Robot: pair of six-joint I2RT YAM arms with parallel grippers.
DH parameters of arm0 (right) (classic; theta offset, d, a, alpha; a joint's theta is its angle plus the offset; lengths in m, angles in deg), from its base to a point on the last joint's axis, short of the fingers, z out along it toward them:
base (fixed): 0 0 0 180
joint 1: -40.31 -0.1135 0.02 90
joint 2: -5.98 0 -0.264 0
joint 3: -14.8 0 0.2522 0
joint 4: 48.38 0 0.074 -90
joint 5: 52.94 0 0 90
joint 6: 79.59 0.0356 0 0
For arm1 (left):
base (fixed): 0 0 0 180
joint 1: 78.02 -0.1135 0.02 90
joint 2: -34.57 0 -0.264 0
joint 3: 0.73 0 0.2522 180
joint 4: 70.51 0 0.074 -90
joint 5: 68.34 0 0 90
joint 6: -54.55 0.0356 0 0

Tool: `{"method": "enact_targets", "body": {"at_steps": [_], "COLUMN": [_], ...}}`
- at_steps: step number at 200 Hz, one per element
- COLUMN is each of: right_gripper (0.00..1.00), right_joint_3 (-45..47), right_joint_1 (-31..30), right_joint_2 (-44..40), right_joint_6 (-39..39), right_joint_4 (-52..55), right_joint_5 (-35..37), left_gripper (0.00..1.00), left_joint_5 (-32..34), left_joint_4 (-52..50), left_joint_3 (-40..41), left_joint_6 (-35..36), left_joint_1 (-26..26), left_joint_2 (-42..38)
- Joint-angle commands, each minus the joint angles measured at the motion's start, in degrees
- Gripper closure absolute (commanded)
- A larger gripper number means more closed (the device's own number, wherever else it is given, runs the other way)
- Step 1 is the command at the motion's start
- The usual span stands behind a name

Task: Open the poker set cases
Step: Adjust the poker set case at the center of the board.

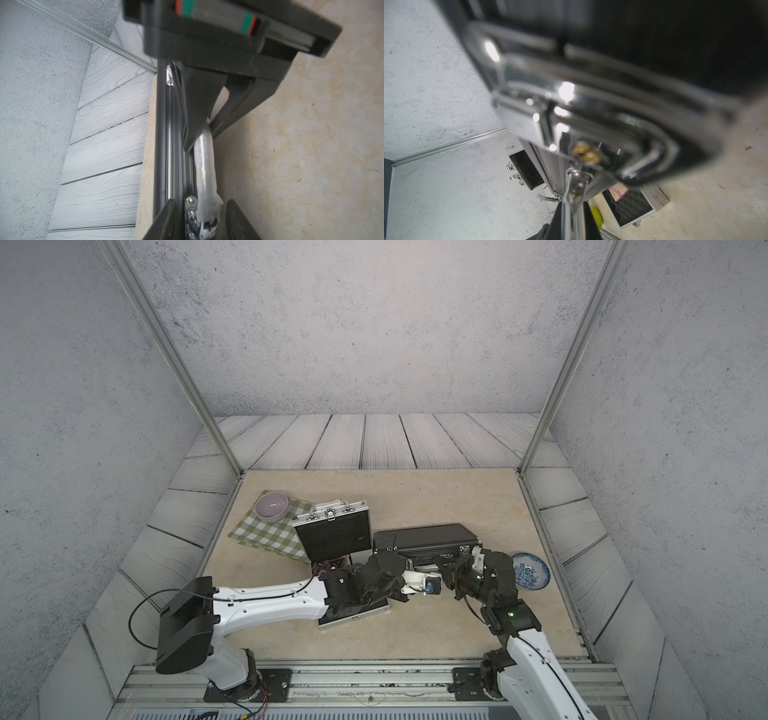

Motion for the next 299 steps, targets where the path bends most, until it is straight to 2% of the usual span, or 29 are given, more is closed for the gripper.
{"method": "enact_targets", "body": {"at_steps": [1, 27, 90, 108, 126, 143, 210, 217, 223, 233, 255, 278, 299], "right_gripper": [1.0, 1.0, 1.0, 1.0, 1.0, 1.0, 1.0, 0.96, 0.88, 0.73, 0.55, 0.47, 0.44], "right_joint_3": [-3.5, -4.2, -3.5, -3.2, -2.8, -2.6, -1.7, -1.8, -1.9, -2.5, -6.5, -15.6, -27.3], "right_joint_1": [-1.4, -2.0, -3.3, -3.6, -3.8, -3.9, -3.9, -3.9, -3.9, -3.9, -3.4, -1.1, 0.8], "right_joint_2": [0.3, 0.8, 1.0, 1.2, 1.1, 1.0, -0.7, -0.8, -0.8, -0.9, -1.6, -2.3, -1.8], "right_joint_6": [-2.3, -2.4, -1.7, -0.7, 0.4, 0.7, 0.6, 0.3, -0.2, -1.7, -9.9, -24.3, -39.1], "right_joint_4": [-4.8, -5.3, -5.8, -7.5, -8.5, -8.6, -7.5, -6.9, -6.4, -5.1, 4.8, 21.6, 38.9], "right_joint_5": [-3.9, -3.6, -2.4, -2.4, -2.2, -2.0, -1.2, -1.2, -1.2, -1.4, -1.1, 1.1, 9.6], "left_gripper": [0.6, 0.63, 0.79, 0.79, 0.72, 0.71, 0.94, 0.97, 1.0, 1.0, 1.0, 1.0, 1.0], "left_joint_5": [1.4, 2.0, 2.6, 3.5, 4.2, 4.7, 5.4, 5.8, 6.3, 6.7, 6.6, 3.8, -1.2], "left_joint_4": [-1.3, 1.2, 5.8, 6.9, 9.1, 10.6, 11.3, 11.7, 12.1, 12.7, 12.9, 10.6, 8.5], "left_joint_3": [-1.4, -1.5, -0.7, -0.3, 0.4, 0.7, 0.6, 0.6, 0.7, 0.9, 1.1, 1.1, 1.7], "left_joint_6": [0.8, 0.5, 0.9, 1.7, 2.2, 2.3, 3.9, 4.0, 4.1, 4.5, 6.6, 7.6, 7.6], "left_joint_1": [-0.2, -0.2, -0.2, -0.2, -0.2, -0.2, -0.2, -0.2, -0.2, -0.2, -0.4, -1.6, -3.5], "left_joint_2": [1.7, 2.2, 1.5, 2.0, 2.3, 2.8, 3.7, 3.7, 3.6, 3.3, 2.6, 0.9, -1.7]}}
